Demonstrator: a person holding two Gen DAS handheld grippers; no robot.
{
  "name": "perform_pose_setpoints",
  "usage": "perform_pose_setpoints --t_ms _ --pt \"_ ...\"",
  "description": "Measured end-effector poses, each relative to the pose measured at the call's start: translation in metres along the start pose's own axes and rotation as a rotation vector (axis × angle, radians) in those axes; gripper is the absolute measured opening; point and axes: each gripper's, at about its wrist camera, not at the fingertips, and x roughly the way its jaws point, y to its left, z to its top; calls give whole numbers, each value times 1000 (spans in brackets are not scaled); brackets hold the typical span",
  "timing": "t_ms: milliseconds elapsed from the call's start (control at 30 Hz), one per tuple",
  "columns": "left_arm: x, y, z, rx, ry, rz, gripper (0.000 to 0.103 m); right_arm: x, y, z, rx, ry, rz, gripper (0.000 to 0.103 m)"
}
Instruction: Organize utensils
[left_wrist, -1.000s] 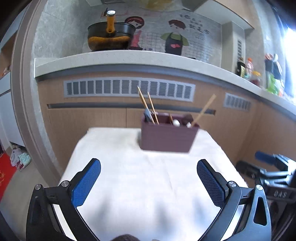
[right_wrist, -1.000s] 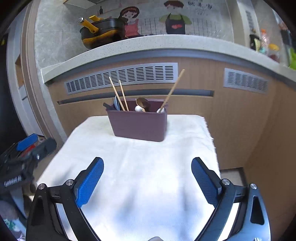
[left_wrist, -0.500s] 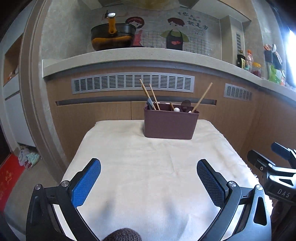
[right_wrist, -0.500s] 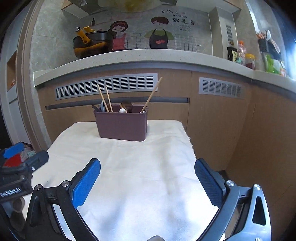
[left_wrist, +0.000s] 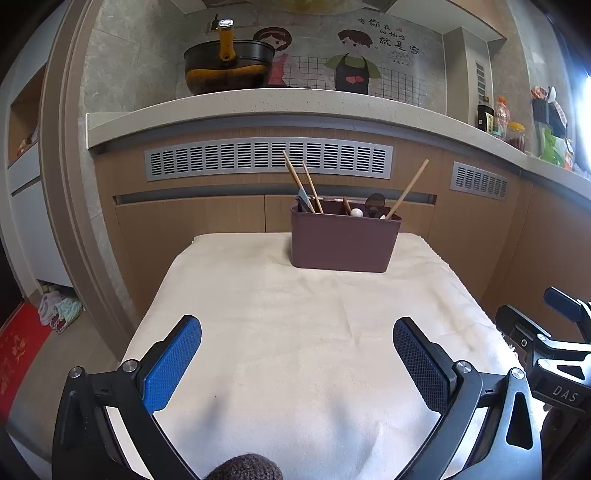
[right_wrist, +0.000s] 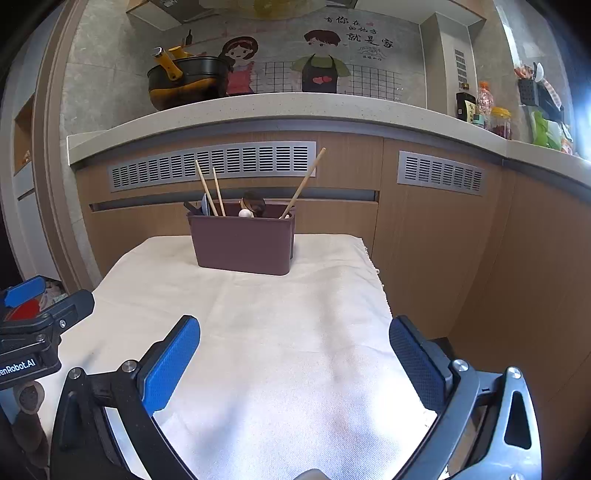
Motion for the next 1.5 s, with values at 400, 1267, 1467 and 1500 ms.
perform_pose_setpoints --t_ms 400,1267,1467,1500 --pt "0 -3 0 7 4 -3 103 -1 0 1 -1 -1 2 102" --pt "-2 -9 -2 27 7 -18 103 1 -8 2 16 12 1 102" --pt "-1 -9 -3 26 11 -20 103 1 -8 2 17 12 2 102" --pt "-1 -8 -4 26 13 -21 103 1 -8 2 16 11 2 102"
